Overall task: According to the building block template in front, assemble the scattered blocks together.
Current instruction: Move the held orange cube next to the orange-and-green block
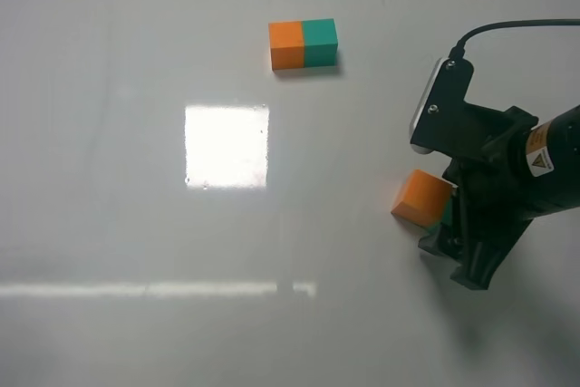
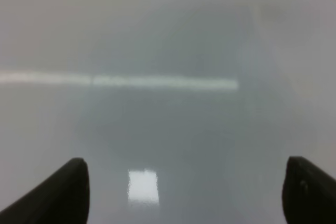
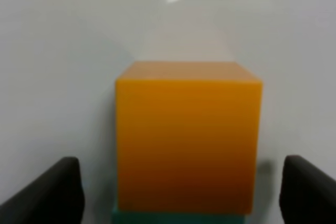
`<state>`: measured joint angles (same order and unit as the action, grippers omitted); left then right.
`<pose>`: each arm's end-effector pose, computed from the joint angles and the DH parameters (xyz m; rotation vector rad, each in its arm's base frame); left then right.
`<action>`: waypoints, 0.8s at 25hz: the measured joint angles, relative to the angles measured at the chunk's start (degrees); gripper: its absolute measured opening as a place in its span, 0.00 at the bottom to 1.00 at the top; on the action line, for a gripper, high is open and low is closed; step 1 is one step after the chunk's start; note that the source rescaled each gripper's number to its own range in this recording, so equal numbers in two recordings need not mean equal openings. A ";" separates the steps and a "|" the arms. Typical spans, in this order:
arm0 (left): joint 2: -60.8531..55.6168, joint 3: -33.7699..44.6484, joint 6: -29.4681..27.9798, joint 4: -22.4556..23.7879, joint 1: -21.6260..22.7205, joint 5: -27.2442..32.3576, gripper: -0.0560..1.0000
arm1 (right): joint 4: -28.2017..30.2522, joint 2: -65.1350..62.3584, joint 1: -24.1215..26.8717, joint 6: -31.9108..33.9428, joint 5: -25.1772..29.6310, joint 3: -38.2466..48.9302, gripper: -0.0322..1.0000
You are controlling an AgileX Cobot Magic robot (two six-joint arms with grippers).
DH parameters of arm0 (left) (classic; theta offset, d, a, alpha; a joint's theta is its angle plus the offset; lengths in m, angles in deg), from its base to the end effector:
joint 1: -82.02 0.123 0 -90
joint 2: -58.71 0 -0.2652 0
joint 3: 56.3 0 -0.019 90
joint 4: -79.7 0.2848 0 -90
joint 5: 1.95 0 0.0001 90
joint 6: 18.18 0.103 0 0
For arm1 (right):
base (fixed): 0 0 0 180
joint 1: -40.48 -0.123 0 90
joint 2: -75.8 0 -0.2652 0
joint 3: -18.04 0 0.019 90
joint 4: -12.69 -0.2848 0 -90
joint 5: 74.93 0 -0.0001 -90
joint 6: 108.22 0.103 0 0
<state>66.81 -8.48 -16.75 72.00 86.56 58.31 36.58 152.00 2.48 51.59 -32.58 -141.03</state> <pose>0.0554 -0.0076 0.2908 -0.0488 2.0212 -0.0944 0.2453 0.1559 0.2916 -1.3629 1.9452 -0.3323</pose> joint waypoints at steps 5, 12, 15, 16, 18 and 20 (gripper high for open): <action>0.00 0.00 0.00 0.00 0.00 0.00 0.05 | 0.58 1.41 0.07 -0.54 -2.01 0.00 0.76; 0.00 0.00 0.00 0.00 0.00 0.00 0.05 | 0.64 2.48 0.07 -0.54 -2.43 0.00 0.64; 0.00 0.00 0.00 0.00 0.00 0.00 0.05 | 0.64 2.48 0.07 -0.54 -2.43 0.00 0.38; 0.00 0.00 0.00 0.00 0.00 0.00 0.05 | 0.64 2.48 0.07 -0.54 -2.43 0.00 0.25; 0.00 0.00 0.00 0.00 0.00 0.00 0.05 | 0.64 2.48 0.07 -0.54 -2.38 0.00 0.03; 0.00 0.00 0.00 0.00 0.00 0.00 0.05 | 0.88 2.48 0.07 -0.54 -2.38 0.00 0.03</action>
<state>66.81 -8.48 -16.75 72.00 86.56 58.31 37.46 154.48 2.55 51.06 -34.96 -141.03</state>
